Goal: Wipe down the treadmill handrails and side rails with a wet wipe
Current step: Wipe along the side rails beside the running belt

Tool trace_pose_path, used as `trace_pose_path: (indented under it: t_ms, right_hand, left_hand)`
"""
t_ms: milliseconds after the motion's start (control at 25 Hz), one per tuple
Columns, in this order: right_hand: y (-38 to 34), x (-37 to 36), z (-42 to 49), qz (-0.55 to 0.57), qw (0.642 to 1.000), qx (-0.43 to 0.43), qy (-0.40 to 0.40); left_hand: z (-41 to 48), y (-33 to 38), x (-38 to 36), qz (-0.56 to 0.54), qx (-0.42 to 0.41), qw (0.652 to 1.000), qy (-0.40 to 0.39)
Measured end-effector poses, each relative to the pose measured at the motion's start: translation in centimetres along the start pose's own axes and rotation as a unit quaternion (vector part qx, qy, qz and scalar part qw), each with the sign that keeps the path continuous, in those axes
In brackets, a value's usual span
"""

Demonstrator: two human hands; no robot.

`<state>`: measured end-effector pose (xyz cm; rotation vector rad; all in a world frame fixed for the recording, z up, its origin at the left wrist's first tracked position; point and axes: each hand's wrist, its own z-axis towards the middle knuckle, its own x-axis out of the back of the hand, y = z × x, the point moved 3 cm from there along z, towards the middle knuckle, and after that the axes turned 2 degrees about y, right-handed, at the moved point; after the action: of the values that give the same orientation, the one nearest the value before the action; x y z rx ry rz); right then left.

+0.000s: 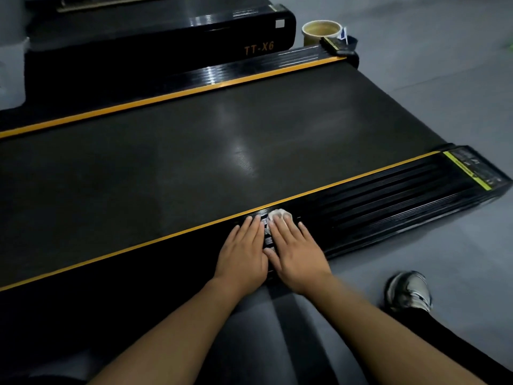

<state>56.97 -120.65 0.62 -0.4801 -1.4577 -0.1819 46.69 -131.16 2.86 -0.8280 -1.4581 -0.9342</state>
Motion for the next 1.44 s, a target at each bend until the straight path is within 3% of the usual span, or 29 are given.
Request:
trace_pose_path:
  t_ms: [80, 240, 400, 480, 640, 760, 840, 1000, 1120, 1200, 1360, 1440]
  right_hand:
    - [3.7, 1.3, -0.4, -0.02, 1.0, -0.015, 0.008]
    - [10.0, 3.1, -1.4, -0.041, 0.991, -0.13, 0.017]
    - [2.9, 1.2, -0.9, -0.037, 0.999, -0.011, 0.007]
    - [4.2, 1.8, -1.0, -0.062, 0.998, 0.022, 0.012]
    - [8.3, 2.9, -1.6, -0.06, 0.994, -0.07, 0.059]
    - [4.2, 1.5, -1.1, -0.053, 0.998, 0.002, 0.03]
    - [5.4, 1.8, -1.1, -0.067, 0.996, 0.024, 0.05]
    - [7.9, 2.1, -1.8, -0.043, 0.992, -0.078, 0.086]
    - [1.0, -0.2, -2.2, -0.016, 0.997, 0.023, 0.07]
    - [1.3, -0.1, -2.6, -0.03, 0.994, 0.077, 0.075]
    - [8.3, 1.5, -4.3, -0.047, 0.991, -0.062, 0.108]
    - [5.6, 0.9, -4.4, -0.017, 0.989, -0.071, 0.129]
  left_hand:
    - [0.1, 0.2, 0.2, 0.009, 0.0, 1.0, 0.018]
    - [0.1, 0.4, -0.4, -0.001, 0.009, 0.999, 0.044]
    - [0.1, 0.3, -0.5, 0.001, 0.005, 0.999, 0.047]
    - [0.1, 0.4, -0.4, 0.0, 0.003, 0.999, 0.051]
    - [0.3, 0.4, -0.6, -0.005, 0.002, 0.998, 0.065]
    - [0.2, 0.3, -0.8, -0.011, 0.003, 0.998, 0.062]
    - [0.1, 0.3, -0.7, -0.016, 0.0, 0.998, 0.065]
    - [0.2, 0.3, -0.7, -0.014, 0.003, 0.997, 0.073]
    - [0.0, 0.1, -0.9, -0.012, 0.002, 0.998, 0.068]
    - [-0.1, 0.1, -0.8, -0.007, -0.001, 0.997, 0.073]
    - [0.1, 0.3, -0.6, -0.014, 0.001, 0.997, 0.079]
    - [0.1, 0.3, -0.6, -0.019, 0.0, 0.997, 0.079]
